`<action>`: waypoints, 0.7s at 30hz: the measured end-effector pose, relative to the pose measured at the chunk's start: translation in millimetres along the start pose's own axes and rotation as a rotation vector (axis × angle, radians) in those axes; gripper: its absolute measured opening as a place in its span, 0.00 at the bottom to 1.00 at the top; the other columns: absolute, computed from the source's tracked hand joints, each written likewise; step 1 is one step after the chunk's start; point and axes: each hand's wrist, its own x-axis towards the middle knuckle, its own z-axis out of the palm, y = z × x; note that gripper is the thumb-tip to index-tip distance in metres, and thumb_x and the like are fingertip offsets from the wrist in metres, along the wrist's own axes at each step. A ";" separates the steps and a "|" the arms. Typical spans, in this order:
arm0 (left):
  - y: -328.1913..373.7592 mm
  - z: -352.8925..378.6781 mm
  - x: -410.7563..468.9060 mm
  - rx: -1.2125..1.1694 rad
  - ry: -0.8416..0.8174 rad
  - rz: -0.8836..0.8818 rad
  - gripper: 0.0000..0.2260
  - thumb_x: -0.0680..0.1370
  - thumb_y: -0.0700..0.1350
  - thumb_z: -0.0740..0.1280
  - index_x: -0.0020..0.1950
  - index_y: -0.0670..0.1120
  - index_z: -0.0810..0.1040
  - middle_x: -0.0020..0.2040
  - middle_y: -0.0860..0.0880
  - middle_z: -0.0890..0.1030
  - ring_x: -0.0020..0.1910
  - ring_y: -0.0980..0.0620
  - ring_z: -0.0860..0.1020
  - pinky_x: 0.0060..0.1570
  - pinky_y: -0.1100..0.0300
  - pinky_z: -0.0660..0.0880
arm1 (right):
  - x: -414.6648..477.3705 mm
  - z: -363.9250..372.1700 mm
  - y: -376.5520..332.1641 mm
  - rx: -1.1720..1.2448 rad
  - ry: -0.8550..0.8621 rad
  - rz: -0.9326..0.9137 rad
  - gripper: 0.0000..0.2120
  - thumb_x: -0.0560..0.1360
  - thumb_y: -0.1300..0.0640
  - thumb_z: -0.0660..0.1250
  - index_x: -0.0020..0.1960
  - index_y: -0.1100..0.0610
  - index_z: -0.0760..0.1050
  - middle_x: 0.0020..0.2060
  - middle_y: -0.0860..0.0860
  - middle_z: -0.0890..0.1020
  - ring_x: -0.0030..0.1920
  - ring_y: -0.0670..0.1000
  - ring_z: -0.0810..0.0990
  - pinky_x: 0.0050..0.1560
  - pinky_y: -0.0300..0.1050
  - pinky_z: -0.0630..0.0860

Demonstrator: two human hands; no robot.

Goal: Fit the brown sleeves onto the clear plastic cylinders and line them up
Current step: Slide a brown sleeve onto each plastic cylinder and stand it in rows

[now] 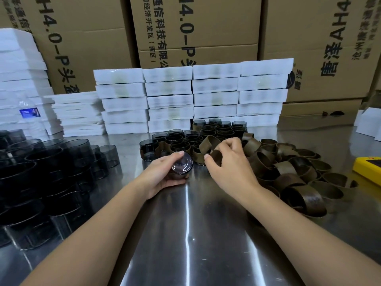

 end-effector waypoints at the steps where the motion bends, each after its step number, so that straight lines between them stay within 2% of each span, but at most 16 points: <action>1: -0.6 1.8 -0.4 -0.002 -0.014 0.002 0.10 0.72 0.54 0.72 0.40 0.48 0.86 0.45 0.44 0.86 0.43 0.45 0.85 0.37 0.57 0.81 | -0.8 -0.1 -0.8 0.017 0.016 -0.015 0.10 0.76 0.48 0.63 0.47 0.54 0.69 0.56 0.48 0.65 0.46 0.51 0.75 0.47 0.44 0.72; 5: -2.0 8.8 -3.1 -0.013 -0.069 -0.015 0.14 0.74 0.55 0.71 0.49 0.45 0.84 0.49 0.41 0.85 0.48 0.42 0.84 0.40 0.56 0.81 | -2.9 0.0 -3.1 0.110 0.076 -0.062 0.09 0.74 0.51 0.67 0.46 0.53 0.69 0.62 0.46 0.64 0.44 0.50 0.76 0.49 0.43 0.71; 8: -2.3 12.8 -4.6 -0.003 -0.086 -0.001 0.17 0.75 0.56 0.69 0.56 0.45 0.80 0.52 0.41 0.84 0.50 0.41 0.83 0.41 0.55 0.81 | -2.9 1.3 -2.2 0.134 0.093 -0.098 0.09 0.73 0.51 0.68 0.44 0.53 0.69 0.62 0.46 0.66 0.46 0.46 0.74 0.47 0.37 0.65; 10: -2.3 14.3 -5.4 -0.018 -0.091 0.014 0.20 0.72 0.58 0.70 0.58 0.47 0.79 0.53 0.42 0.84 0.50 0.41 0.83 0.41 0.55 0.81 | -3.0 2.9 -1.1 0.132 0.082 -0.120 0.09 0.73 0.51 0.68 0.43 0.53 0.69 0.62 0.45 0.66 0.45 0.43 0.72 0.43 0.31 0.62; 13: -2.7 14.8 -5.5 -0.047 -0.132 0.014 0.26 0.65 0.63 0.70 0.57 0.49 0.81 0.53 0.42 0.84 0.51 0.42 0.83 0.43 0.56 0.81 | -4.0 4.6 0.4 0.119 0.051 -0.150 0.10 0.73 0.50 0.68 0.42 0.51 0.67 0.61 0.43 0.65 0.41 0.39 0.73 0.41 0.25 0.64; 14: -2.7 14.8 -5.3 -0.055 -0.153 0.010 0.27 0.65 0.64 0.69 0.56 0.49 0.82 0.54 0.43 0.84 0.52 0.43 0.83 0.44 0.55 0.81 | -4.4 5.1 0.7 0.118 0.040 -0.161 0.10 0.73 0.50 0.68 0.42 0.50 0.67 0.62 0.42 0.65 0.43 0.39 0.73 0.43 0.26 0.65; 17: -2.4 14.9 -5.1 -0.101 -0.194 -0.014 0.29 0.66 0.69 0.64 0.51 0.47 0.84 0.47 0.44 0.85 0.50 0.46 0.84 0.46 0.52 0.81 | -6.0 7.5 0.3 0.123 0.011 -0.199 0.09 0.72 0.51 0.68 0.42 0.51 0.68 0.64 0.44 0.66 0.57 0.45 0.73 0.52 0.40 0.70; 21: -2.9 16.3 -5.1 -0.180 -0.220 -0.030 0.34 0.69 0.69 0.62 0.58 0.41 0.80 0.48 0.43 0.84 0.49 0.46 0.84 0.43 0.53 0.81 | -7.1 9.6 -0.1 0.121 -0.002 -0.277 0.10 0.72 0.53 0.69 0.42 0.52 0.68 0.63 0.44 0.67 0.58 0.46 0.72 0.54 0.40 0.68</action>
